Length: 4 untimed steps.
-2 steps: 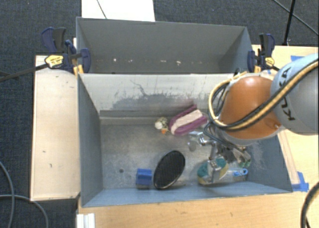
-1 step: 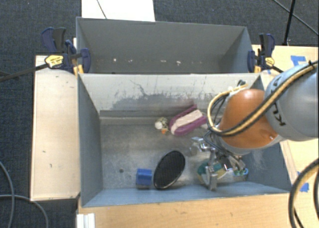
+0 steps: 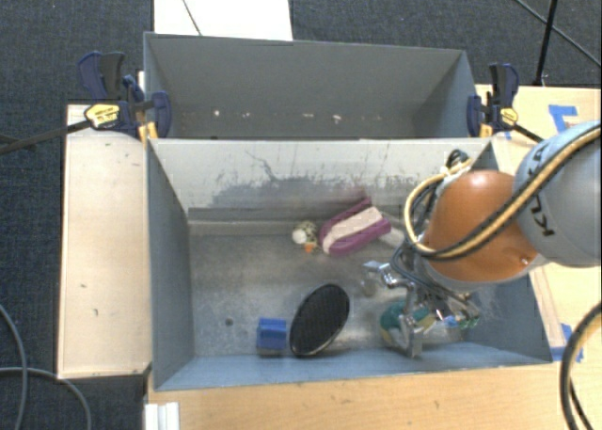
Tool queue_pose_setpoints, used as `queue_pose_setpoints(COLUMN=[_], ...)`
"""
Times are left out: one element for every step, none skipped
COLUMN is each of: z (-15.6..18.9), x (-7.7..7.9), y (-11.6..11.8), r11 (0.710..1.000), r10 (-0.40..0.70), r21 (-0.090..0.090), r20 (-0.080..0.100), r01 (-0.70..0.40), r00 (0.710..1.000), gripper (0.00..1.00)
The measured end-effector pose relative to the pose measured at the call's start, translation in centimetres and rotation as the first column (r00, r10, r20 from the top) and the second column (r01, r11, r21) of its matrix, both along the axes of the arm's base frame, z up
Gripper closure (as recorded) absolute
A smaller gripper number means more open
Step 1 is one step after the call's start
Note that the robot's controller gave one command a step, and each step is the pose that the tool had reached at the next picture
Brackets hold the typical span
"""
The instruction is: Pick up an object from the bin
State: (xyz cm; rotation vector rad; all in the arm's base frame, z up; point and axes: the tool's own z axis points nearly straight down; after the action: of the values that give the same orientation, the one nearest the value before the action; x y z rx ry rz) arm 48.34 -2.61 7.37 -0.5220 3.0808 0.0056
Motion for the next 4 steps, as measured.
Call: queue_pose_setpoints(z=[0.0,-0.1,2.6,9.5], x=[-0.1,-0.5,3.7,7.3], y=[-2.4,-2.7,-1.7,-3.2], r11=[0.972,0.972,0.994,0.993], r10=[0.236,0.234,0.107,0.119], r21=[0.011,0.008,-0.003,-0.009], r20=[0.01,-0.007,-0.009,-0.004], r01=[-0.236,-0.234,-0.107,-0.119], r00=[0.972,0.972,0.994,0.993], gripper=[0.0,1.0,1.0,1.0])
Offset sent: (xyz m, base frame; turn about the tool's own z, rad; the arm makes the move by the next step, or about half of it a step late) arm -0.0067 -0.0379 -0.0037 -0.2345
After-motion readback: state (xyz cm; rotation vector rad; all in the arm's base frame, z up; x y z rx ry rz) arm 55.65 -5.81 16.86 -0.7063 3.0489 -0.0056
